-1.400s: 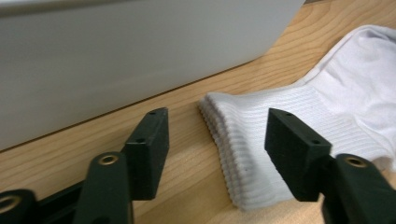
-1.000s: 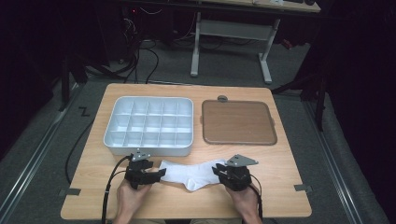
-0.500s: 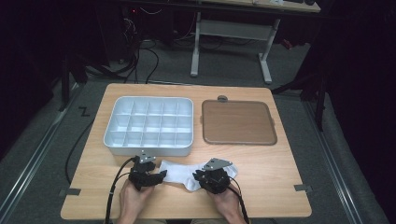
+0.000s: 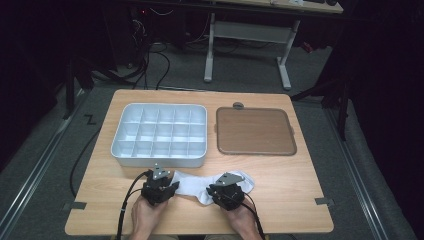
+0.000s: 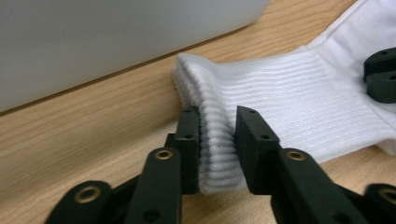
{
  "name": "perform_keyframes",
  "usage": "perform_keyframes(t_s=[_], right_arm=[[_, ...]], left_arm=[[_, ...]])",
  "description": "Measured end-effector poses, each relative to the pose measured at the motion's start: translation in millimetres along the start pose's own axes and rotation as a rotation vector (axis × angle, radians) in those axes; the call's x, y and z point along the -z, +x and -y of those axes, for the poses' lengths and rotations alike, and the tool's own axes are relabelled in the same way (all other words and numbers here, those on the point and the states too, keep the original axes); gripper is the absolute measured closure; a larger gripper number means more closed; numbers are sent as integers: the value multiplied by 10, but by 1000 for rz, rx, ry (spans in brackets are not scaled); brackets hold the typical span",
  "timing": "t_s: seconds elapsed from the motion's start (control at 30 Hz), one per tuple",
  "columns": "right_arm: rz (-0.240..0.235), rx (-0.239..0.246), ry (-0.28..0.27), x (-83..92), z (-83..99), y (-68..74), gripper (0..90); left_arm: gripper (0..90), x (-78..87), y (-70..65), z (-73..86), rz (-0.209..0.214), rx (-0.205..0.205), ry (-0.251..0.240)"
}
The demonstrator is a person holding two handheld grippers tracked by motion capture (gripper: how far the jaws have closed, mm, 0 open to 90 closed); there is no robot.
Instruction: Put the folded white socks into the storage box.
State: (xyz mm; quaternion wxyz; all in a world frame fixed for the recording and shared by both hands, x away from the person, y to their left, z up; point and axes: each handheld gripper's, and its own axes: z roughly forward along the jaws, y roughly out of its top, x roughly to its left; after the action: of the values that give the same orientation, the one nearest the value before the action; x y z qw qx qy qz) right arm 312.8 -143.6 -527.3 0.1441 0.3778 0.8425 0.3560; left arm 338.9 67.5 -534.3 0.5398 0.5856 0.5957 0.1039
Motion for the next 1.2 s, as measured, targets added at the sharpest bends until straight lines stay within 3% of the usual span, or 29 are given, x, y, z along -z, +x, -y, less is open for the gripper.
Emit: perform_keyframes(t_s=[0.03, 0.33, 0.4, 0.47, 0.63, 0.7, 1.2], right_arm=[[1, 1, -2, 0, 3, 5, 800], [12, 13, -1, -1, 5, 14, 799], [20, 17, 1, -2, 2, 30, 800], [22, 16, 2, -2, 0, 34, 800], [24, 20, 5, -6, -8, 42, 800], [25, 19, 9, -5, -12, 48, 800], [-20, 37, 12, -87, -88, 176, 800]], left_arm=[[758, 3, 9, -8, 8, 15, 3], [813, 48, 9, -45, 51, 24, -3], [818, 85, 10, -100, 79, 60, -17], [820, 113, 10, -129, 92, 63, -17], [822, 164, -54, -192, 116, 53, -25], [822, 208, -101, -272, 148, 67, -38], [825, 339, -296, -500, 236, 79, -57]])
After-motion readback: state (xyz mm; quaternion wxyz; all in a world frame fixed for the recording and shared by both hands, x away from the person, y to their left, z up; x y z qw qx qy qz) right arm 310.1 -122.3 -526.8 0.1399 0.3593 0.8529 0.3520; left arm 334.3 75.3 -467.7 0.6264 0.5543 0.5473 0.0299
